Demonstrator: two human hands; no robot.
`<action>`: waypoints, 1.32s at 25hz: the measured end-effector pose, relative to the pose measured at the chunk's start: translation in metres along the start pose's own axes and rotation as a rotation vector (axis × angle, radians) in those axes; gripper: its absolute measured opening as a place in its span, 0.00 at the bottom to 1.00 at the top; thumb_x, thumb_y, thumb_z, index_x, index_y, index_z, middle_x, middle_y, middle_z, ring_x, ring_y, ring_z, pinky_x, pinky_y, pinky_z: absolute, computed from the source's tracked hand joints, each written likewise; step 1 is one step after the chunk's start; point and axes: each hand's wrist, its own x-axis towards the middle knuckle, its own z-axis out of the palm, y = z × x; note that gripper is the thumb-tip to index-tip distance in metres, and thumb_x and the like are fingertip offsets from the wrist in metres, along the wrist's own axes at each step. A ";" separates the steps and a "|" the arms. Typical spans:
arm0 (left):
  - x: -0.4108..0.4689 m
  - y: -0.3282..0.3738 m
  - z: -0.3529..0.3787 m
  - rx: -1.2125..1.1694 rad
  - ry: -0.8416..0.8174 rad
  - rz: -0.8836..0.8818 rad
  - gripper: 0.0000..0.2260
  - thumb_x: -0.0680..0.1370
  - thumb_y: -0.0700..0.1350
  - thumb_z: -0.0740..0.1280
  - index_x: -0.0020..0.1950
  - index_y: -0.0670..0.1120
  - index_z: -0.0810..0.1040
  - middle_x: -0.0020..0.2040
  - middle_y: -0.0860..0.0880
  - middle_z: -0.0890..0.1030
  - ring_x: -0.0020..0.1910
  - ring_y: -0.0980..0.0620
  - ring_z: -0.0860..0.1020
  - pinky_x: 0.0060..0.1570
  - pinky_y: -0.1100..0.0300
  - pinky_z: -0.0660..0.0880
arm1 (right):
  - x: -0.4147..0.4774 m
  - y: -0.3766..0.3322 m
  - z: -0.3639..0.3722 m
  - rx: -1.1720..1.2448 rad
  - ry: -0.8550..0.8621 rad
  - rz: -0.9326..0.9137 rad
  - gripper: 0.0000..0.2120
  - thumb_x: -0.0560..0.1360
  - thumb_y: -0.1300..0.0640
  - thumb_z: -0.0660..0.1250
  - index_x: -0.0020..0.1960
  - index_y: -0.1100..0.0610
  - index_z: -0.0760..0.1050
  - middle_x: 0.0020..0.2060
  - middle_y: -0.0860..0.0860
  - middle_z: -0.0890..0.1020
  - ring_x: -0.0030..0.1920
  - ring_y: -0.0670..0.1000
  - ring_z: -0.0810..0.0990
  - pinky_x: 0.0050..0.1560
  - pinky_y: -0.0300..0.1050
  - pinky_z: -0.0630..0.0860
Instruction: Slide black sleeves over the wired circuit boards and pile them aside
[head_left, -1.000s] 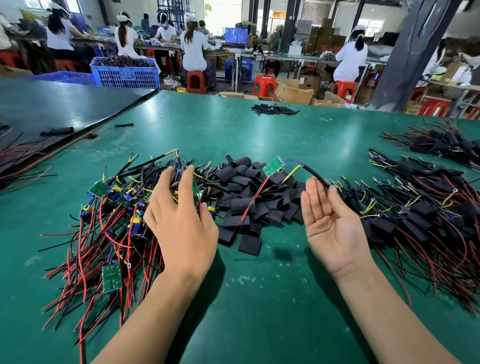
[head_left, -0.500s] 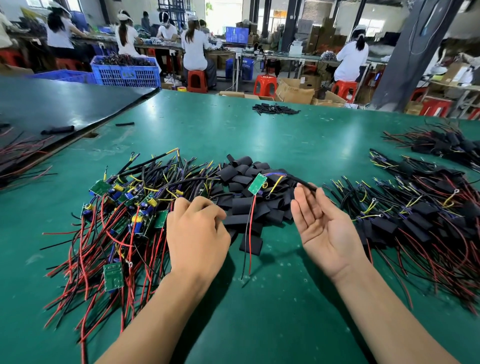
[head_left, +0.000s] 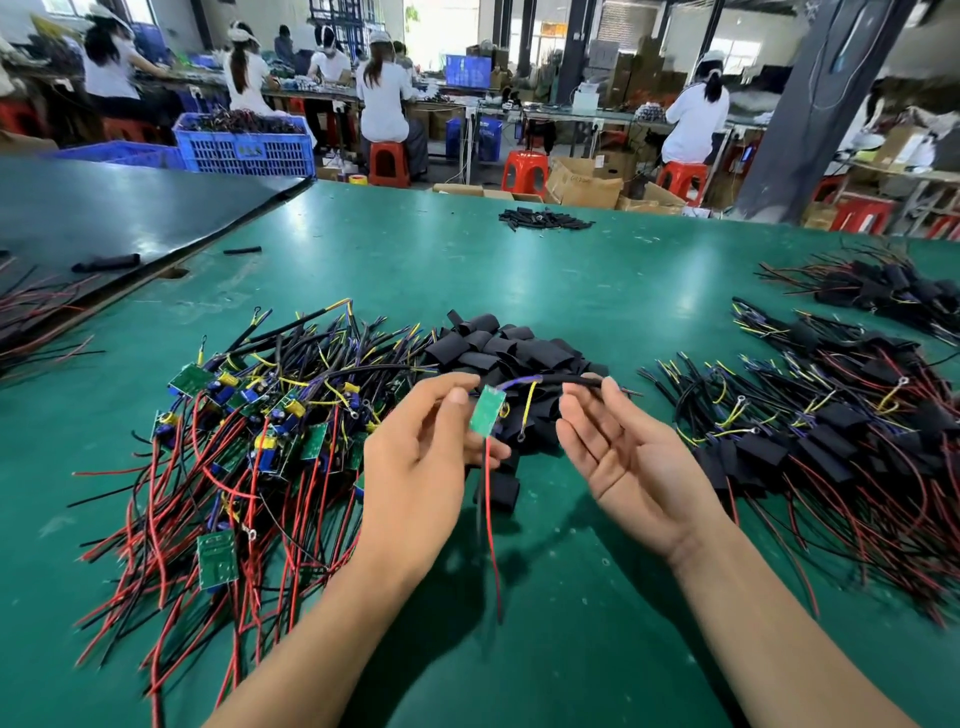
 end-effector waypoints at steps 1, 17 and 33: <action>0.001 0.002 0.000 -0.138 -0.039 -0.130 0.10 0.84 0.45 0.60 0.54 0.44 0.80 0.40 0.38 0.83 0.33 0.43 0.83 0.34 0.57 0.79 | 0.000 0.002 0.001 -0.036 0.003 -0.005 0.08 0.76 0.55 0.66 0.48 0.57 0.82 0.42 0.54 0.87 0.42 0.48 0.87 0.39 0.41 0.83; 0.010 -0.026 -0.011 0.566 0.024 0.150 0.10 0.81 0.46 0.66 0.40 0.50 0.81 0.33 0.53 0.71 0.34 0.57 0.72 0.37 0.69 0.65 | -0.001 0.018 -0.006 -0.518 -0.052 -0.250 0.07 0.78 0.59 0.68 0.54 0.57 0.81 0.48 0.56 0.87 0.47 0.54 0.87 0.45 0.41 0.82; 0.020 -0.031 -0.014 0.061 0.107 -0.139 0.08 0.84 0.42 0.61 0.48 0.41 0.76 0.31 0.42 0.76 0.26 0.44 0.77 0.30 0.51 0.74 | -0.004 0.036 -0.016 -1.664 -0.153 -0.467 0.17 0.71 0.46 0.76 0.58 0.49 0.82 0.47 0.44 0.76 0.46 0.43 0.74 0.51 0.40 0.72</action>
